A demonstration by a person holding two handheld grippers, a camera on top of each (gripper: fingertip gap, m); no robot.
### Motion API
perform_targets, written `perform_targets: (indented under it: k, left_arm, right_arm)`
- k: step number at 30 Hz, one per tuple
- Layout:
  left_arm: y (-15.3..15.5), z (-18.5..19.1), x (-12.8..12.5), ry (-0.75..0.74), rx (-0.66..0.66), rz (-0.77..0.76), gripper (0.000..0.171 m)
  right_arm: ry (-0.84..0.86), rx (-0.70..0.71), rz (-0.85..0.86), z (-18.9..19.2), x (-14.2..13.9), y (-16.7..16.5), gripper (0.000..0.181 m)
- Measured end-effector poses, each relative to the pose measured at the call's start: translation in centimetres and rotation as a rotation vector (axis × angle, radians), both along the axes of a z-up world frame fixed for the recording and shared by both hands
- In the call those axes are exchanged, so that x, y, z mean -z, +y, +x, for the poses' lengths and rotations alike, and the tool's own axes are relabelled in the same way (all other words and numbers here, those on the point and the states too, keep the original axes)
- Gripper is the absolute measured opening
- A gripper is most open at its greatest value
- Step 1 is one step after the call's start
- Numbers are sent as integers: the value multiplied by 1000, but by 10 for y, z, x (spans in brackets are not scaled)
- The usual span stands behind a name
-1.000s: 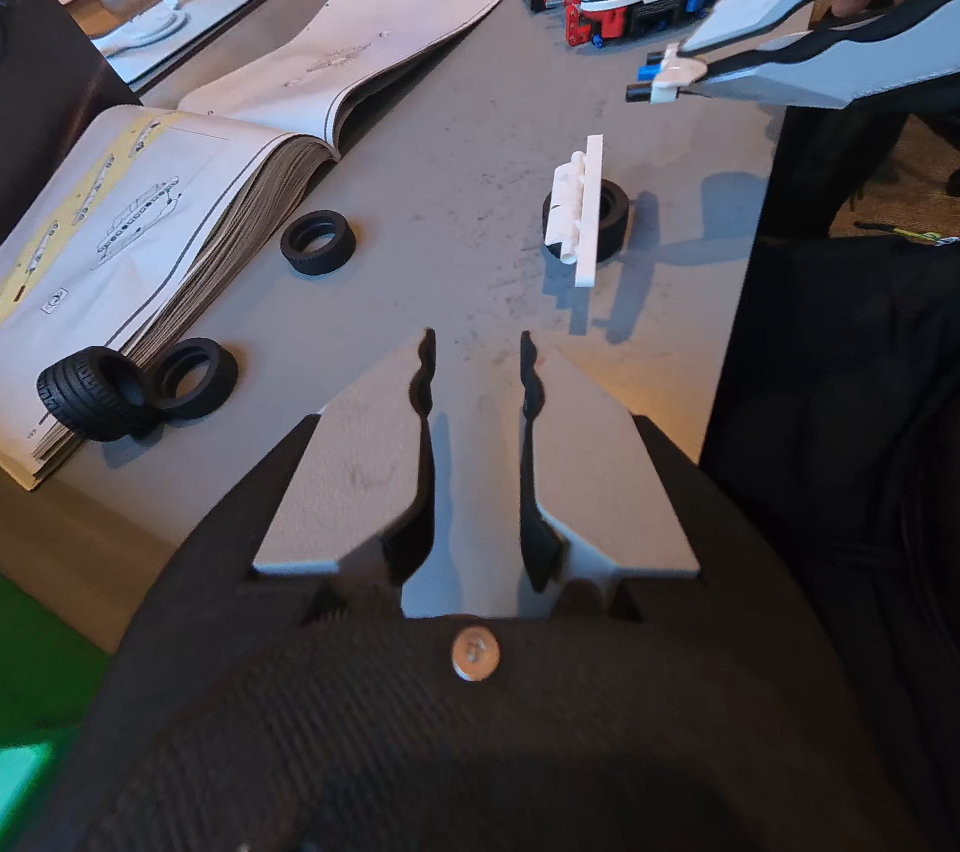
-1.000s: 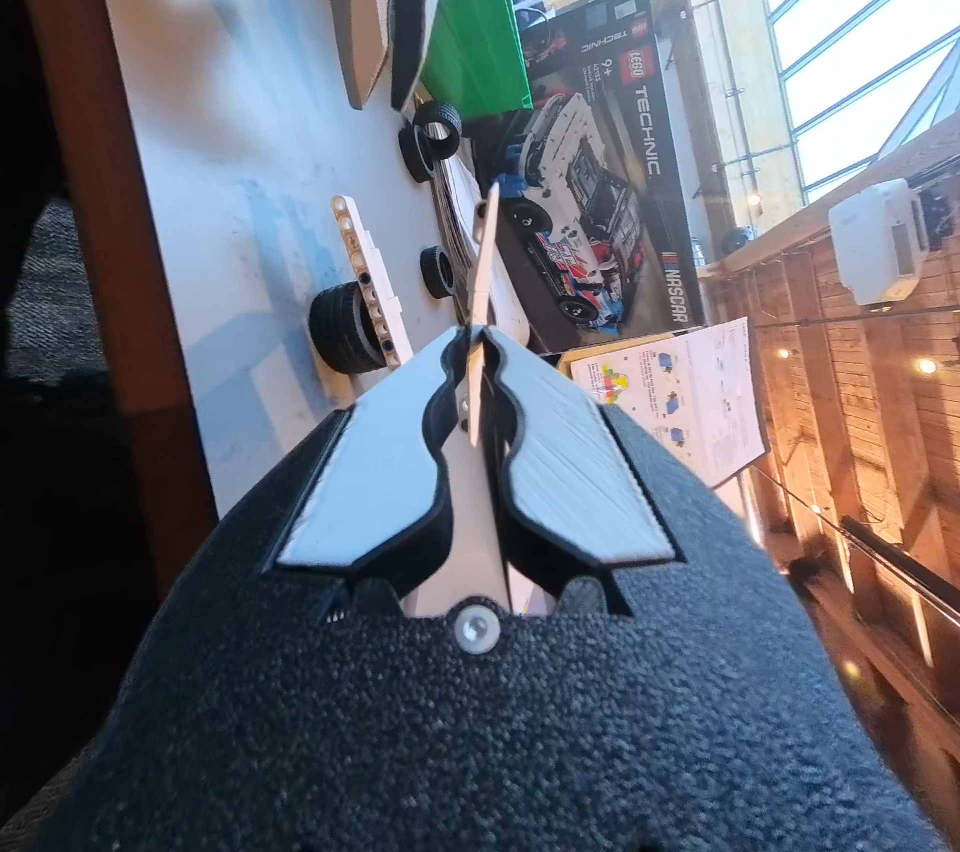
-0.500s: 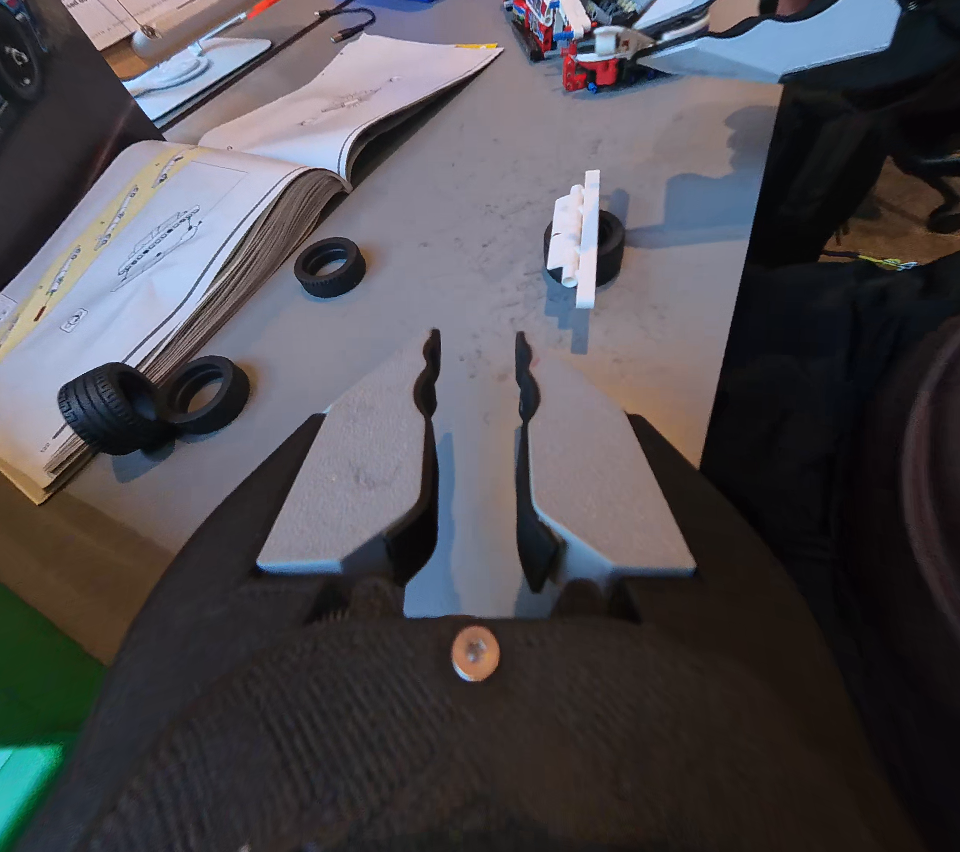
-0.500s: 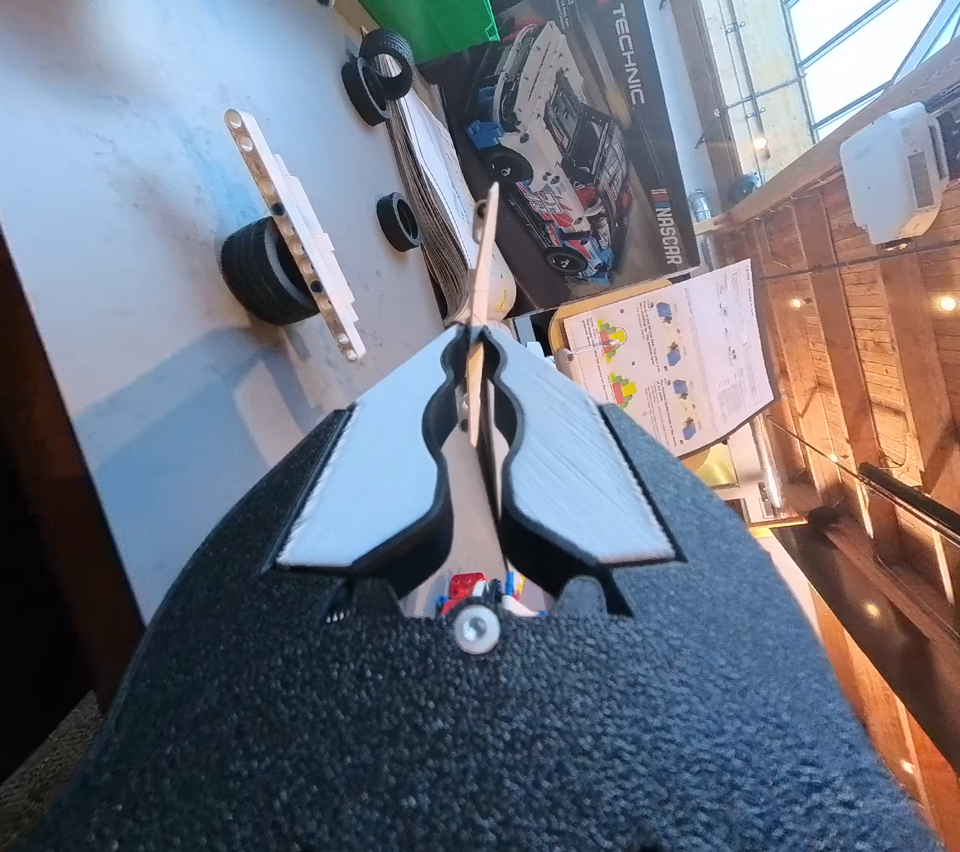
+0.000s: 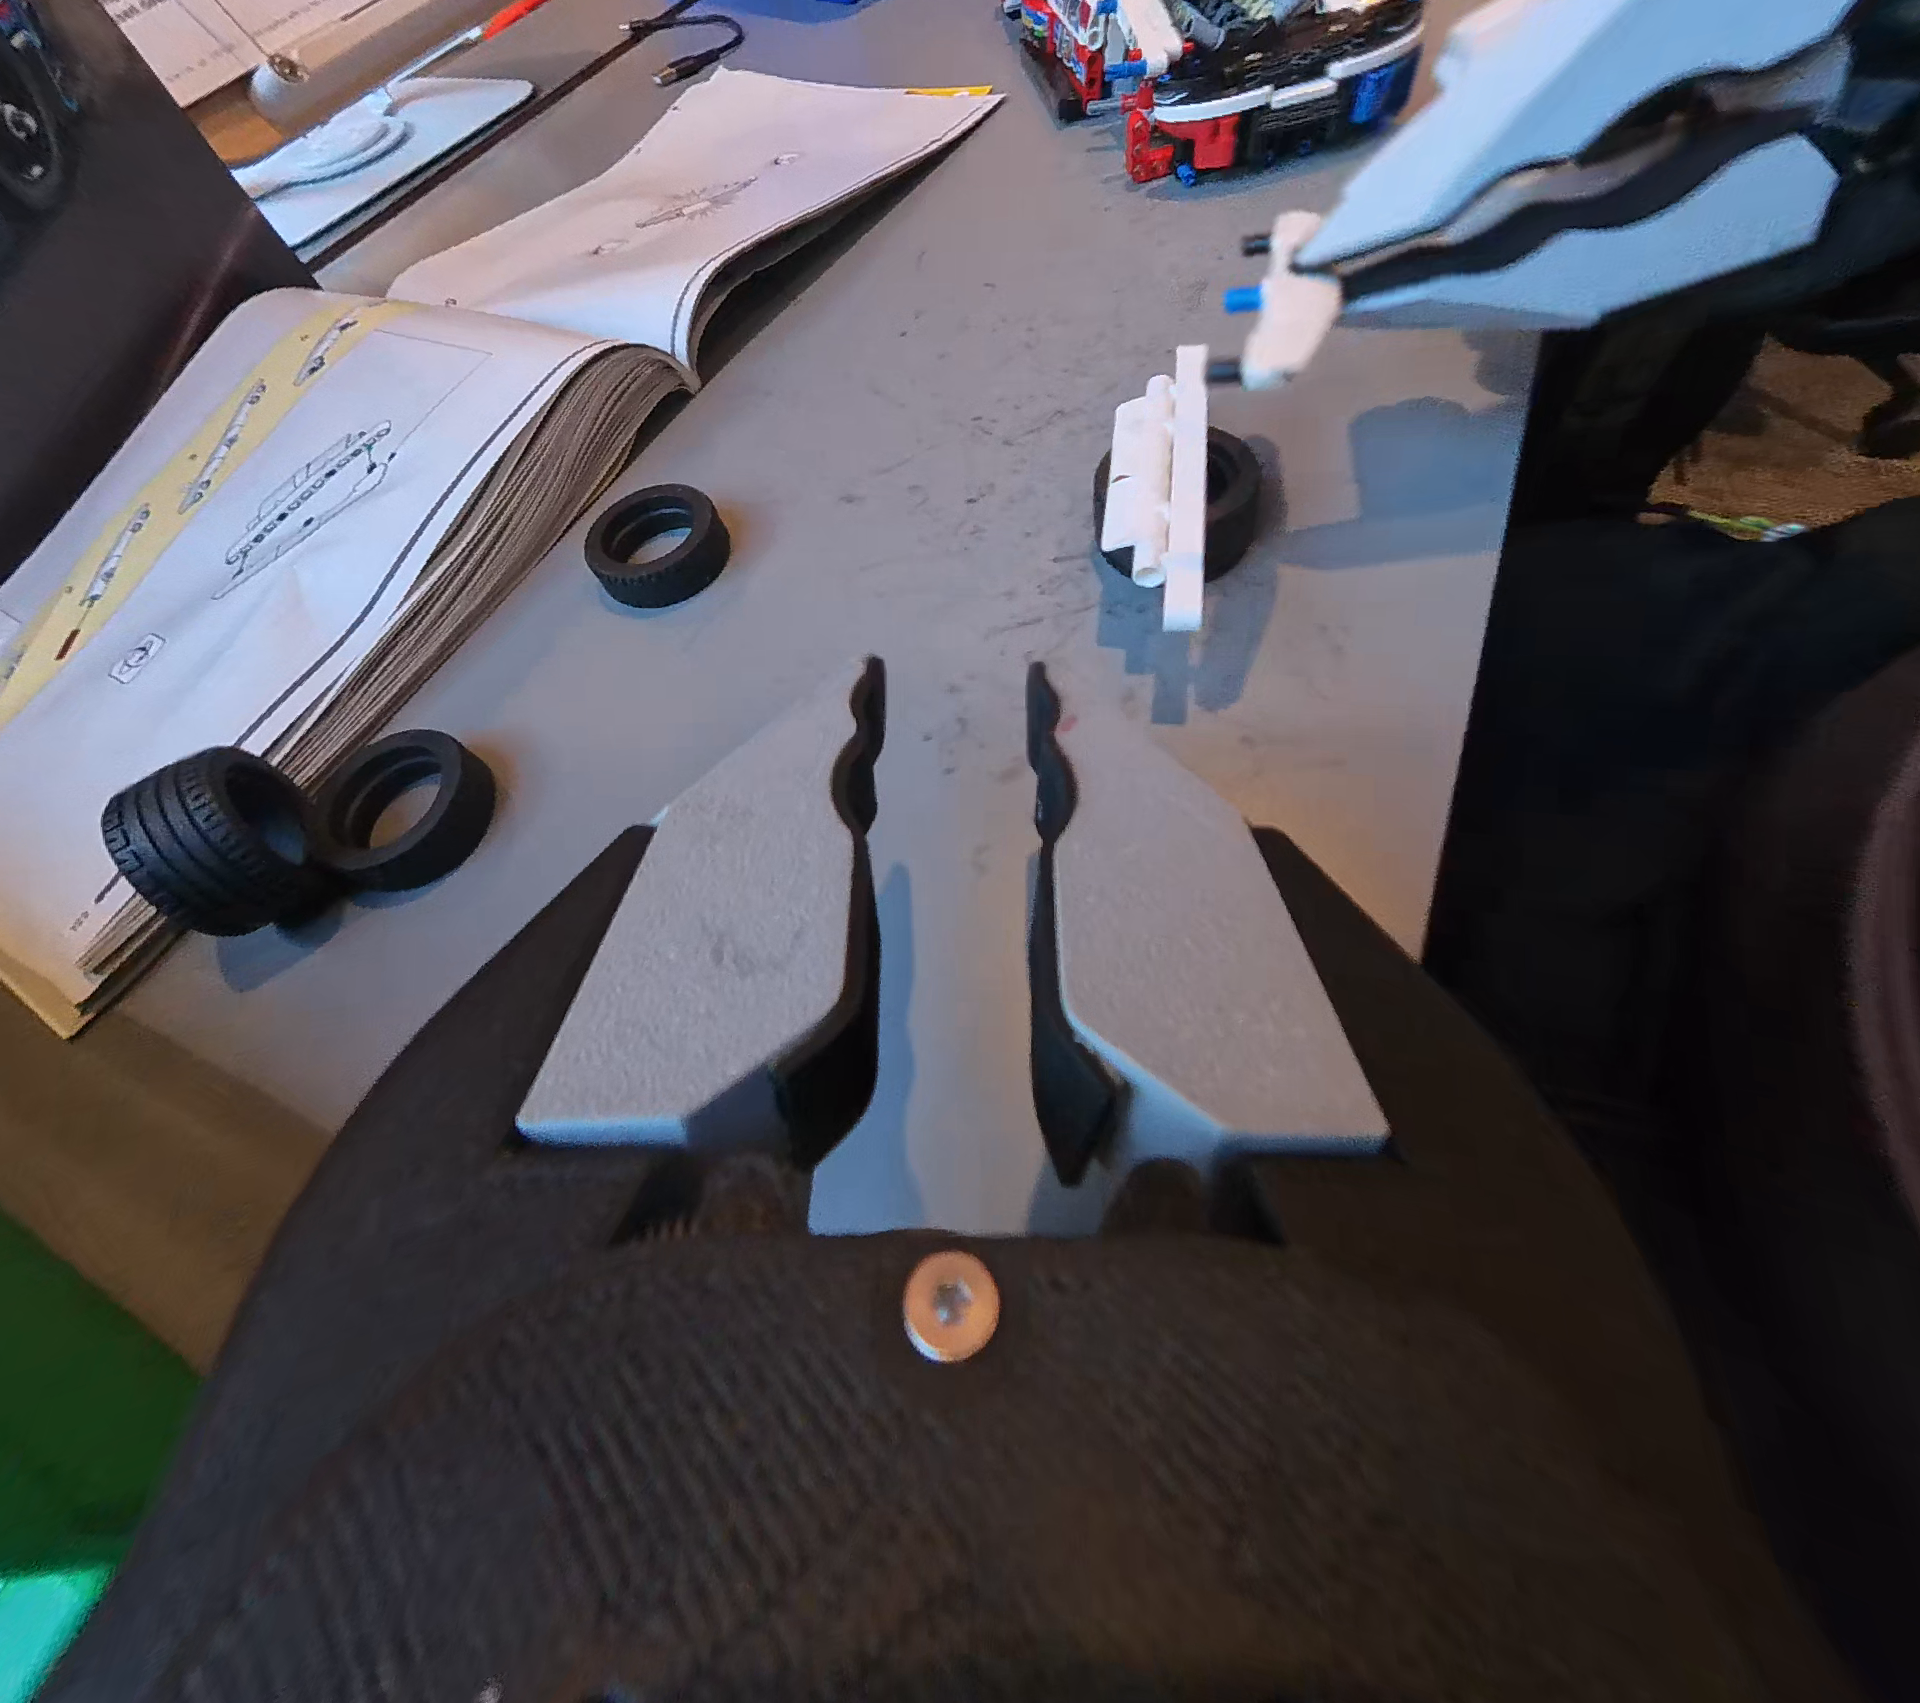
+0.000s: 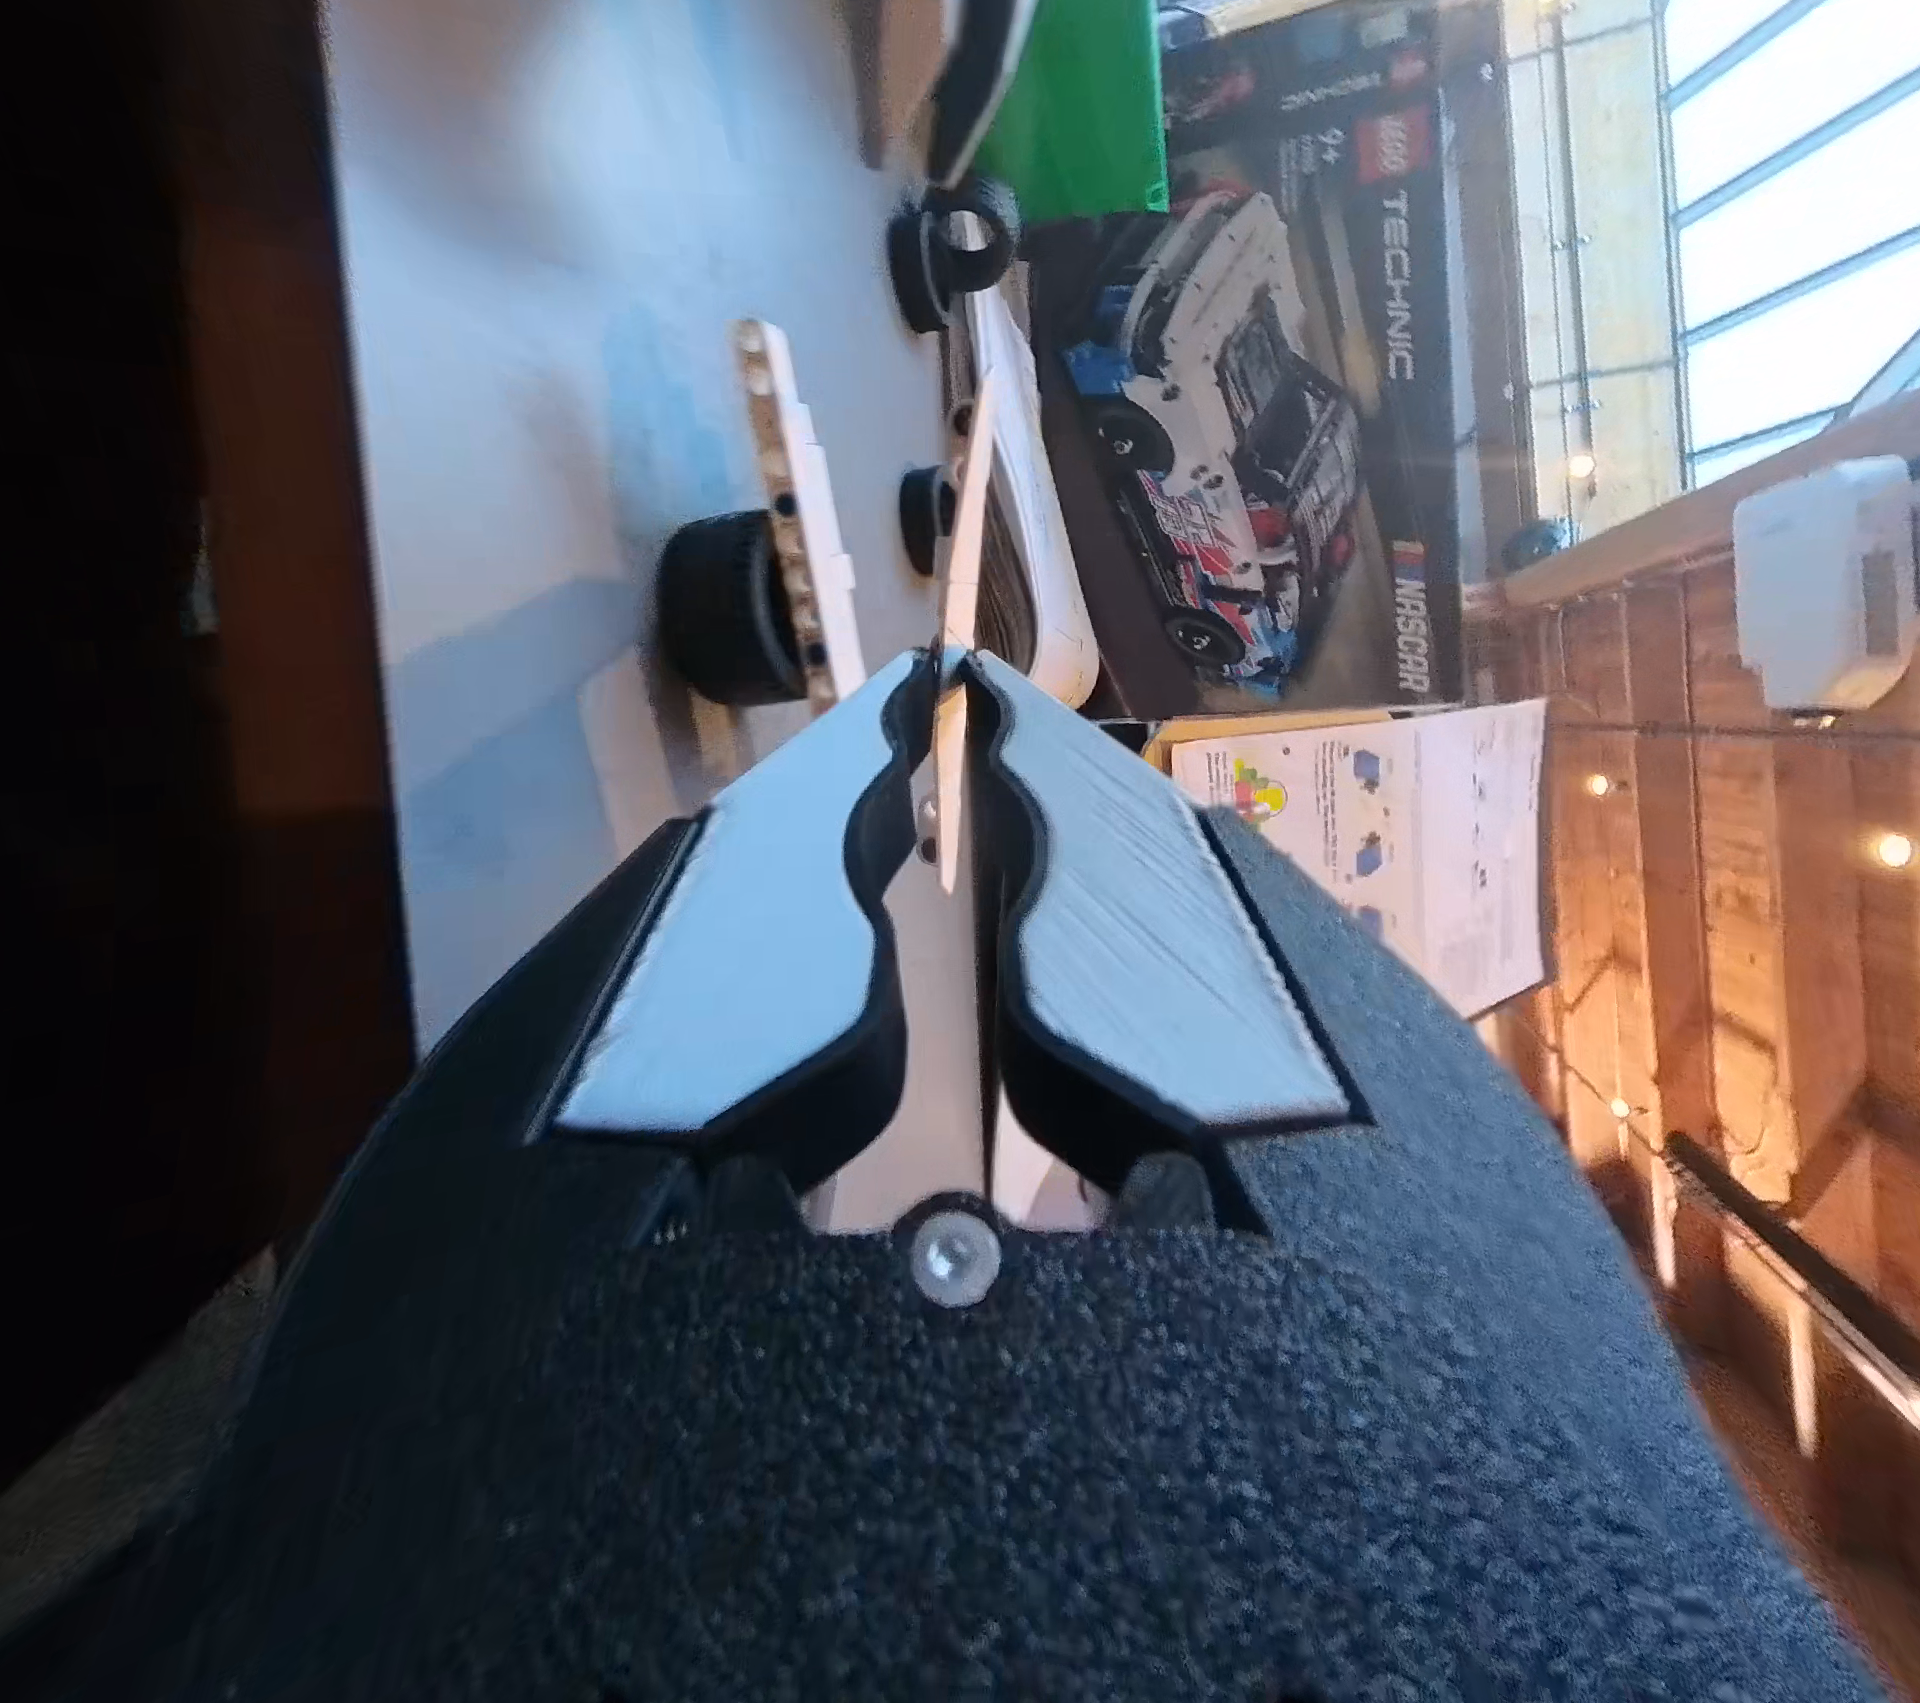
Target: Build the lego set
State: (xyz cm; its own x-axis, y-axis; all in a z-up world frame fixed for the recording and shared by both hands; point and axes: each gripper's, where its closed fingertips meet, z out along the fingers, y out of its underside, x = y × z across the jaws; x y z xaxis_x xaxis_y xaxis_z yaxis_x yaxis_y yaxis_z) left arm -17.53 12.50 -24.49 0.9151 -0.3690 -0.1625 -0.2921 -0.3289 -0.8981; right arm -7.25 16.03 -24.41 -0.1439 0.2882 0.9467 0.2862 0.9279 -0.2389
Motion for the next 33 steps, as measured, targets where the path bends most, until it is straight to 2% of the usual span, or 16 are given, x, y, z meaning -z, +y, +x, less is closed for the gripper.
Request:
perform_targets:
  k: [4,6,7,10,14,18,22,25,27,33]
  left_arm:
    - [5,7,7,-80,40,-106,35]
    - [8,24,-5,-152,115,-130,43]
    - [9,33,-11,-182,164,-167,52]
    - [13,47,-18,-201,295,-323,59]
    - [40,46,-10,-133,322,-468,55]
    - [55,55,-6,-197,375,-552,54]
    - [54,67,-9,-280,446,-558,54]
    - [46,74,-4,-251,496,-577,59]
    - [42,75,4,-174,510,-586,66]
    - [36,81,23,-25,537,-643,68]
  right_arm:
    - [-48,-22,58,5,9,-13,6]
    - [-56,-43,73,7,10,-18,6]
    - [-63,-47,88,8,12,-19,6]
    - [-85,-73,141,9,17,-24,6]
    - [-103,-95,173,5,23,-28,6]
    - [-115,-74,199,0,27,-23,6]
    - [-119,-83,187,2,32,-21,6]
    - [-110,-87,192,1,32,-21,6]
    - [-114,-91,199,0,34,-20,6]
    - [-117,-92,192,-1,37,-17,6]
